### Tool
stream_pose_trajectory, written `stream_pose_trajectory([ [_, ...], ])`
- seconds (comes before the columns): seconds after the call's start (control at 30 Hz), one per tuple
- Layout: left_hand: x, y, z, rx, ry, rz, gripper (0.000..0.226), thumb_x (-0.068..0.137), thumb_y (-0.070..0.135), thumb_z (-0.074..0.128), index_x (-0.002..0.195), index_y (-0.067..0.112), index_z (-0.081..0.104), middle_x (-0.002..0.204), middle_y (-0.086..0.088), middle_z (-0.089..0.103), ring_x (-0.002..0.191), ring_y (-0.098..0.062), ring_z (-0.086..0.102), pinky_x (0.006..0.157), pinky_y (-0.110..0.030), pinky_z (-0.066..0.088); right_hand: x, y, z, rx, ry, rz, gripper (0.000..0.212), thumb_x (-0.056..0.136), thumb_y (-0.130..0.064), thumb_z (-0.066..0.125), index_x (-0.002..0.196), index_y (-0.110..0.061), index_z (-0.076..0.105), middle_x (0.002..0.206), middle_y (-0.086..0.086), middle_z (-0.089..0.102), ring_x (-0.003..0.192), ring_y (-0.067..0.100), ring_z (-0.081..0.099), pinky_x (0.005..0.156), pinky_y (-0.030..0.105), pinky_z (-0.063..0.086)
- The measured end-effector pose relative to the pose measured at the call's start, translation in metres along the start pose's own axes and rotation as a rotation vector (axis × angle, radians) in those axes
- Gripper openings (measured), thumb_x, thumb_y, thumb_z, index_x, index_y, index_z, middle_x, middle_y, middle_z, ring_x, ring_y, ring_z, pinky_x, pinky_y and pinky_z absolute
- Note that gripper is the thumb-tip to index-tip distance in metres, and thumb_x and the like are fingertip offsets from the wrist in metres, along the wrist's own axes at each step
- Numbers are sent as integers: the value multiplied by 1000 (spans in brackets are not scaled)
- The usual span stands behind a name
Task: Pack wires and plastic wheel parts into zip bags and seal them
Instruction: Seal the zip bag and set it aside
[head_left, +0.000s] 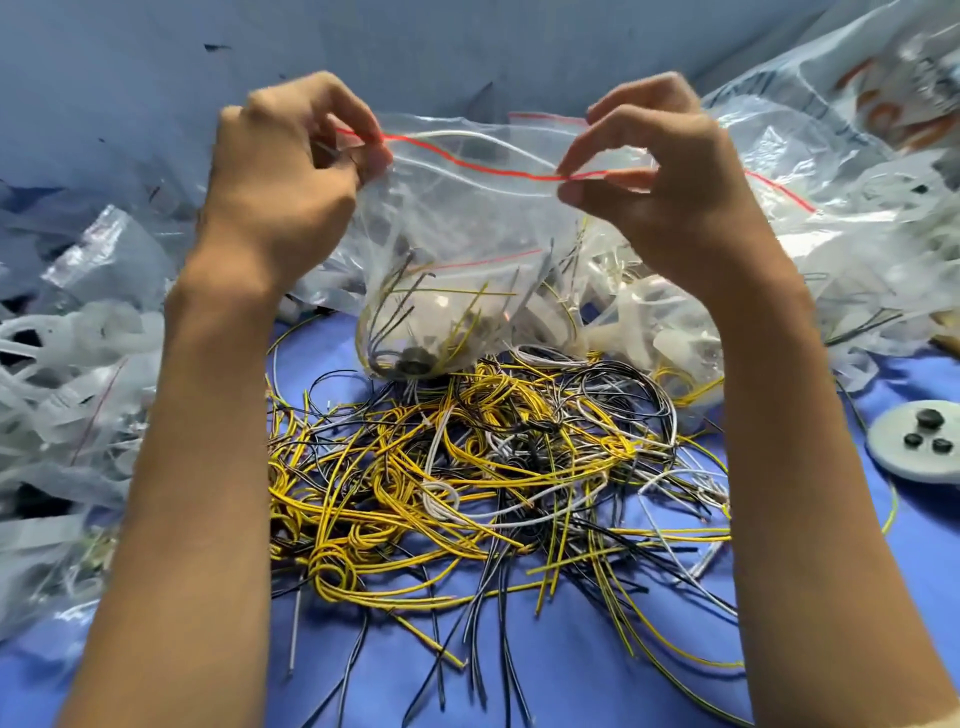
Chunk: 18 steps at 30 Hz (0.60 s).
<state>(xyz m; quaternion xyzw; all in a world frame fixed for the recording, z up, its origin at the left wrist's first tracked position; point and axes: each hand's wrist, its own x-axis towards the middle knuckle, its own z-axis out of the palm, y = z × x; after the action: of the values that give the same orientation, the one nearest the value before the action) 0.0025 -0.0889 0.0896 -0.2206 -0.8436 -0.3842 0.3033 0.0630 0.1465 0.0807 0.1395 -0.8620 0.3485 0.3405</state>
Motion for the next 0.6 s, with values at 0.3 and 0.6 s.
stream_pose_trajectory([
  [0.3, -6, -8, 3, -344, -84, -112, 20, 81, 13, 72, 78, 27, 59, 62, 21, 67, 63, 3, 61, 68, -17, 49, -12, 21, 3, 406, -122, 319, 30, 82, 3, 66, 107, -9, 54, 80, 12, 66, 61, 7, 65, 64, 17, 52],
  [0.6, -6, -9, 1, -258, -70, -175, 13, 81, 21, 73, 91, 14, 68, 51, 27, 60, 54, 8, 51, 62, -10, 41, -17, 31, -1, 335, -132, 302, 4, 83, -7, 68, 87, -8, 67, 60, -13, 68, 57, 0, 61, 60, 13, 49],
])
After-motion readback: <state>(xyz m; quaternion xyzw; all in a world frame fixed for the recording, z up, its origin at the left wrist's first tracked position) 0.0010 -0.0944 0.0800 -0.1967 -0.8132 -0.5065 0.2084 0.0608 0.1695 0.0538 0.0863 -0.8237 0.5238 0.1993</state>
